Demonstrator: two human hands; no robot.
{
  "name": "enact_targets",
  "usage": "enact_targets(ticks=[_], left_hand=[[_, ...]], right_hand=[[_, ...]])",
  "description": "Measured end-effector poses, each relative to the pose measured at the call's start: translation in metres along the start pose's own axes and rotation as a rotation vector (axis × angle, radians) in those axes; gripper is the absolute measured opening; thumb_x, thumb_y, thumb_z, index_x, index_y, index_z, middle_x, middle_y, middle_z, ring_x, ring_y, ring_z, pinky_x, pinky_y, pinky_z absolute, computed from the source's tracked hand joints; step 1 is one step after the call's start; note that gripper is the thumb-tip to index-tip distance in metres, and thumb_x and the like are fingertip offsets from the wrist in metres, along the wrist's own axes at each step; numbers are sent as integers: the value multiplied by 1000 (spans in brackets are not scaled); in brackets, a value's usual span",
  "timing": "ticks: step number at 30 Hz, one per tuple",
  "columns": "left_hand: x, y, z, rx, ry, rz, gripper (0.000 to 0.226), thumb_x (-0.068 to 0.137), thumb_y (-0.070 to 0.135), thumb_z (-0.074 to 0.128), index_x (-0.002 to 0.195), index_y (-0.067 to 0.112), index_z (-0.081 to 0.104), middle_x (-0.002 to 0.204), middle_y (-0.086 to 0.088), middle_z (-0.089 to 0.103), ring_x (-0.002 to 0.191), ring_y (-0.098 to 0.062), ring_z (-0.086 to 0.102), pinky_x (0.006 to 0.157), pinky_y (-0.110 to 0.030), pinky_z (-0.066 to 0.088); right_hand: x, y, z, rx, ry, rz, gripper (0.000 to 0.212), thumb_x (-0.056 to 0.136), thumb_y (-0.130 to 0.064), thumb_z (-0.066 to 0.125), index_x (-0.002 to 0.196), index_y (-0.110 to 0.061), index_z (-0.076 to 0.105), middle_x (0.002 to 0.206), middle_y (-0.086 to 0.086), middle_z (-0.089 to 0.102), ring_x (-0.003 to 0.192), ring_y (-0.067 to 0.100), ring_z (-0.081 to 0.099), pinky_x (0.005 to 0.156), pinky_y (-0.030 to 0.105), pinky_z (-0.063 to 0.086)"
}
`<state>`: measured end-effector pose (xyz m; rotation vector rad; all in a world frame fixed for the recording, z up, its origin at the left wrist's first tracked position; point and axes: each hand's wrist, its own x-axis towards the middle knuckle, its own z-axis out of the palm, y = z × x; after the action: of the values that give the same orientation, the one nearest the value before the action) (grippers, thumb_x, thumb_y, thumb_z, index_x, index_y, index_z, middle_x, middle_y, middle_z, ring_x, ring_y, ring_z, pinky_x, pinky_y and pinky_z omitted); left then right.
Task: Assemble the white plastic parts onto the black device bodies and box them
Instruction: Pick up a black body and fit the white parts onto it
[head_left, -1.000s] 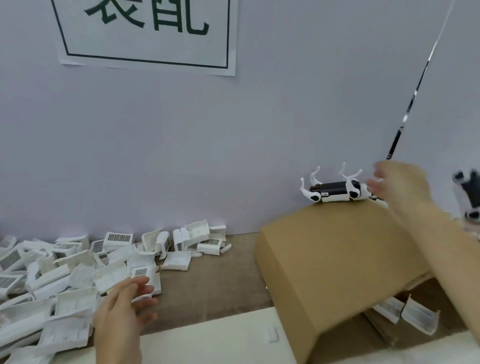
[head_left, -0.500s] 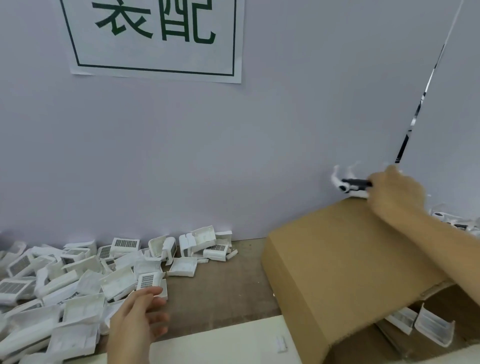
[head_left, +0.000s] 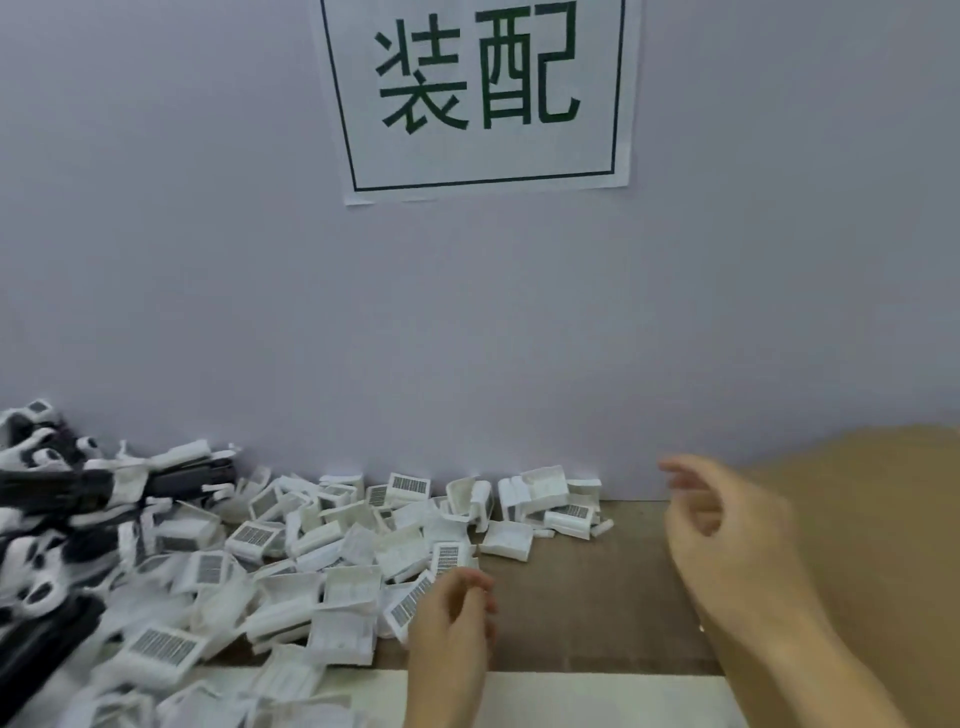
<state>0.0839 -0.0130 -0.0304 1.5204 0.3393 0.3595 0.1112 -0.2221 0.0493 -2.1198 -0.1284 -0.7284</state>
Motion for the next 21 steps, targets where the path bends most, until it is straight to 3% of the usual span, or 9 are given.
enact_targets(ticks=[2, 5, 8, 10, 14, 17, 21], left_hand=[[-7, 13, -3, 238, 15, 193, 33, 95, -2, 52, 77, 22, 66, 67, 4, 66, 56, -4, 54, 53, -13, 40], [-18, 48, -10, 476, -18, 436, 27, 96, 11, 53, 83, 31, 64, 82, 15, 67, 78, -4, 59, 63, -15, 42], [-21, 82, -22, 832, -9, 629, 11, 98, 27, 48, 95, 32, 57, 92, 17, 61, 88, -4, 54, 71, -21, 45], [-5, 102, -34, 1064, -22, 689, 15, 99, 34, 44, 105, 29, 58, 99, 13, 60, 91, -7, 53, 77, -28, 47], [63, 135, -59, 1400, -98, 508, 27, 100, 34, 44, 120, 20, 57, 114, 0, 58, 105, -23, 55, 83, -35, 45], [118, 133, -90, 1659, -78, 304, 33, 100, 31, 47, 129, 16, 49, 125, -8, 55, 114, -30, 54, 93, -41, 48], [174, 116, -141, 1909, 101, 62, 35, 97, 25, 52, 130, 12, 47, 129, -10, 55, 124, -33, 50, 93, -42, 47]], right_hand=[[-40, 0, 47, 220, -89, 161, 30, 87, -7, 62, 91, -36, 68, 83, -15, 72, 74, -5, 66, 66, 2, 44], [-69, 11, 82, 344, -223, 310, 40, 86, 5, 65, 87, -35, 70, 77, -9, 73, 70, -1, 66, 62, 1, 44], [-63, 20, 81, 339, -289, 370, 37, 89, 1, 64, 84, -35, 70, 74, -5, 75, 68, 8, 70, 63, 14, 51], [-58, 24, 77, 349, -265, 425, 38, 89, 2, 62, 82, -34, 72, 71, -4, 76, 62, 8, 70, 64, 25, 53], [-59, 29, 85, 346, -293, 454, 37, 86, 5, 64, 79, -29, 73, 64, -12, 73, 54, 3, 68, 60, 5, 48], [-58, 27, 93, 373, -321, 465, 40, 86, 9, 63, 76, -28, 74, 62, -8, 73, 58, 16, 71, 61, 6, 48], [-57, 25, 97, 387, -432, 419, 34, 88, 11, 62, 79, -20, 74, 63, 0, 73, 66, 26, 70, 64, 12, 49]])
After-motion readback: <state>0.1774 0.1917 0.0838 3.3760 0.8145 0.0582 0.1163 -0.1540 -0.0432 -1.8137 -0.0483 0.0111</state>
